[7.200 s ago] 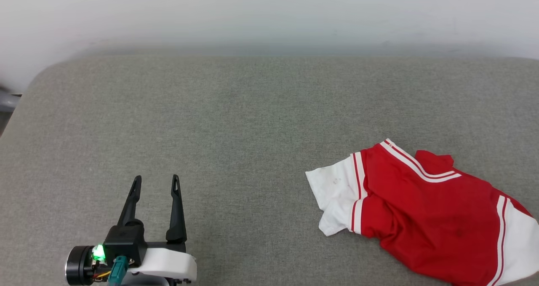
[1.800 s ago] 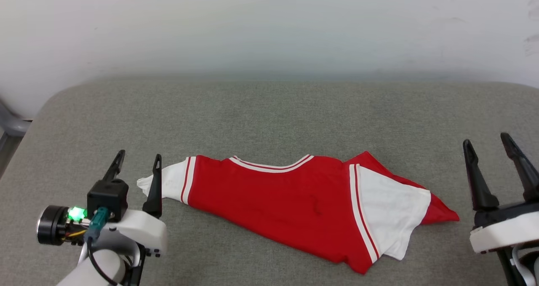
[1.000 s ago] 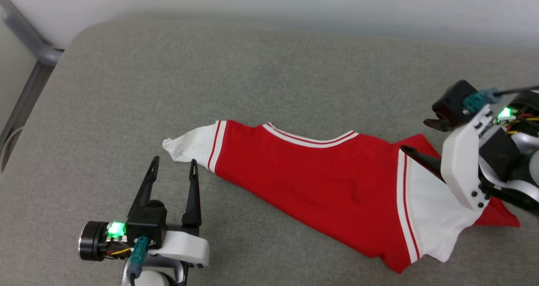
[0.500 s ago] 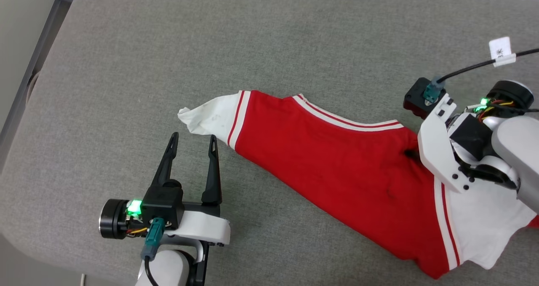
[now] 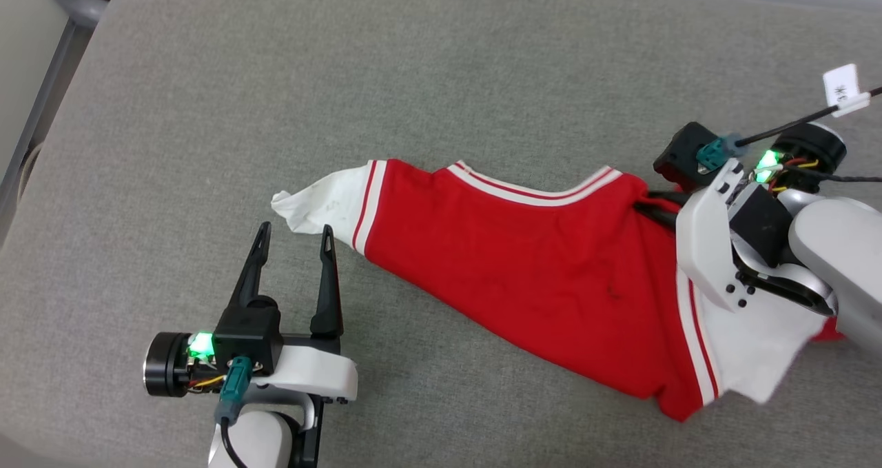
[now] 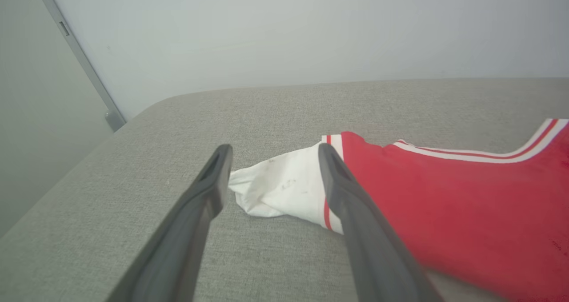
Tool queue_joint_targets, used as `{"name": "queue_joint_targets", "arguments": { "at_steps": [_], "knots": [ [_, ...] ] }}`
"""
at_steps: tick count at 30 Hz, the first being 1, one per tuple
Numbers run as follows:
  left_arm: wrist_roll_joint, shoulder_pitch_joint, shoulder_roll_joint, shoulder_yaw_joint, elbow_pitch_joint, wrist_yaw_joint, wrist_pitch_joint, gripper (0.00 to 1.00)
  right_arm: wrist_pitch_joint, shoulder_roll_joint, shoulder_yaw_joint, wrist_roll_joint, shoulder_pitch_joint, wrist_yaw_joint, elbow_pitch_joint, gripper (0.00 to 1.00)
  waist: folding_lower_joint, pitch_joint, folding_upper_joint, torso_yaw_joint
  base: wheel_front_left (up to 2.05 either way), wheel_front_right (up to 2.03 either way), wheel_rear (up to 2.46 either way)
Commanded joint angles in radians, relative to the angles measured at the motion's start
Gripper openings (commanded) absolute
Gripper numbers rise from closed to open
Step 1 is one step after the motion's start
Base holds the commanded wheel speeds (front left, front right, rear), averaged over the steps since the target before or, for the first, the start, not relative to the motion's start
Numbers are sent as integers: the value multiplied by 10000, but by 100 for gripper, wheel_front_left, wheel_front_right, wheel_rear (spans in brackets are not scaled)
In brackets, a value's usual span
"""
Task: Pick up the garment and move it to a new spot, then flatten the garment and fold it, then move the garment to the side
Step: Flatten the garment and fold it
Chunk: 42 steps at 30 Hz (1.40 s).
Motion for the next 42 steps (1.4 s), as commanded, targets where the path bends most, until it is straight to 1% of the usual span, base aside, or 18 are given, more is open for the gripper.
{"name": "queue_joint_targets", "arguments": {
  "at_steps": [1,6,11,15,17,21,26,30,35,37,39,42],
  "knots": [
    [88,118,-46,86,1,-32,-25,100,-508,-64,-14,-72,-173,-16,-200,0,-1,-316,-1,-248,0,0,0],
    [189,593,-39,376,26,-78,-25,100,-1970,-611,-386,-64,462,-16,-1044,0,-1,-980,-1,-673,0,0,0],
    [196,1223,-53,684,16,-134,-25,100,-2756,-1399,-1560,48,1769,-16,-2020,0,-1,-1534,-1,-1110,0,0,0],
    [226,1647,-106,868,-94,-84,-25,100,-2897,-1916,-2765,-73,2912,-16,-2484,0,-1,-1811,-1,-1463,0,0,0],
    [234,1736,-95,906,-104,-189,-25,100,-2825,-2088,-3397,-241,3353,-16,-2615,0,-1,-1883,-1,-1567,0,0,0],
    [327,1748,-114,931,-75,-299,-25,100,-2611,-2226,-4663,-536,3964,-16,-2857,0,-1,-1957,-1,-1638,0,0,0],
    [425,1527,-162,888,-96,-410,-25,100,-2033,-2064,-6002,-797,4482,-16,-3266,0,-1,-1817,-1,-1500,0,0,0],
    [452,1432,-232,871,-113,-463,-25,100,-1508,-1739,-6666,-1171,4563,-16,-3195,0,-1,-1553,-1,-1290,0,0,0],
    [496,1207,-335,770,-76,-536,-25,100,-1069,-1242,-6718,-1568,3698,-15,-2259,0,-1,-1180,-1,-979,0,0,0],
    [489,1076,-368,747,-51,-534,-25,100,-1080,-1032,-6639,-1724,3251,-16,-1740,0,-1,-1038,-1,-847,0,0,0],
    [519,957,-392,709,-41,-551,-25,100,-1205,-957,-6555,-2032,2699,-16,-1202,0,-1,-934,-1,-703,0,0,0],
    [548,891,-406,720,-19,-529,-25,100,-1462,-598,-6323,-2188,2183,-15,-458,0,-1,-907,-1,-596,0,0,0]
  ]
}}
